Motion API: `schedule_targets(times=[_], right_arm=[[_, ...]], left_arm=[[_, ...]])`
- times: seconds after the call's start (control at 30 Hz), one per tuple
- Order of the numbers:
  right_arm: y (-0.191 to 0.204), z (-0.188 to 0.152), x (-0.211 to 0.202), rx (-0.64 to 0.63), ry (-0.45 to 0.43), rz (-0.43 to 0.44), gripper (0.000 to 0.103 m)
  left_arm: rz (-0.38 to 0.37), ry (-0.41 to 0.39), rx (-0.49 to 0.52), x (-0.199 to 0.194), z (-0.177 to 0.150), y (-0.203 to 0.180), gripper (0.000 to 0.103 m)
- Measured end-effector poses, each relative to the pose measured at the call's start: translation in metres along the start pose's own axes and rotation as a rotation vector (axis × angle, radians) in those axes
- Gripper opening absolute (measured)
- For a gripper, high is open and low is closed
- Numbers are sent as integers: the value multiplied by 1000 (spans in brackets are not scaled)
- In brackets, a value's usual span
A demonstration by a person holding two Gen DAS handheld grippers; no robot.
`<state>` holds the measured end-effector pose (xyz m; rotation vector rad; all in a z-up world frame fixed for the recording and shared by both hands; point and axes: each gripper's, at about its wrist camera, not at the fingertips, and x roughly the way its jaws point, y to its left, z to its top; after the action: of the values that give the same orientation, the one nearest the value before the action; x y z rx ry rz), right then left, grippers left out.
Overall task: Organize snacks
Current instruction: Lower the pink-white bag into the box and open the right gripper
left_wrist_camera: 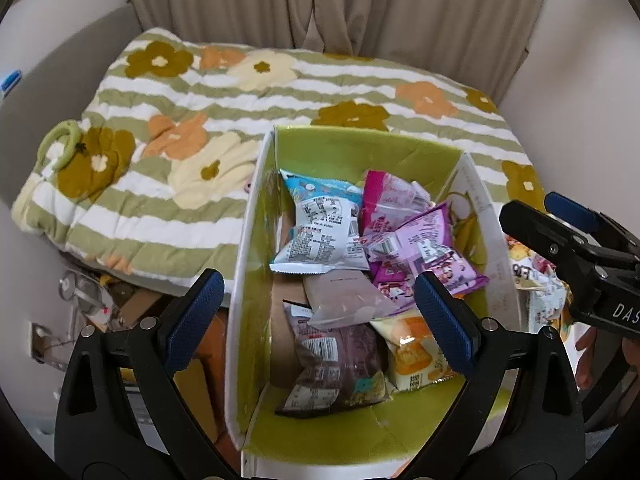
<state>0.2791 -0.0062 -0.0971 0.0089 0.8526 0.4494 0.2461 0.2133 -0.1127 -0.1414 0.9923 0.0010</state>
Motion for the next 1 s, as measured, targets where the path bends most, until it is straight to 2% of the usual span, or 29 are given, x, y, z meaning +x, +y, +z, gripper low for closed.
schedule_targets(times=[0.17,0.47,0.7,1.0], right_arm=[[5,-12,-36,15,-51,-37,98],[-6,-46,-100,60,-124,-168,98],[-53,-80,-152,126,-177,-233,98],[-142,-120,-204,151,-158,-347,98]], left_arm=[[-13,-56,43,-29,-7,-8,95],[-107,-123,142,-59,-23,-48,95],[-171,-130,179,-67,-39,-108,95],[-210,-110,231,-59,-65,-219,95]])
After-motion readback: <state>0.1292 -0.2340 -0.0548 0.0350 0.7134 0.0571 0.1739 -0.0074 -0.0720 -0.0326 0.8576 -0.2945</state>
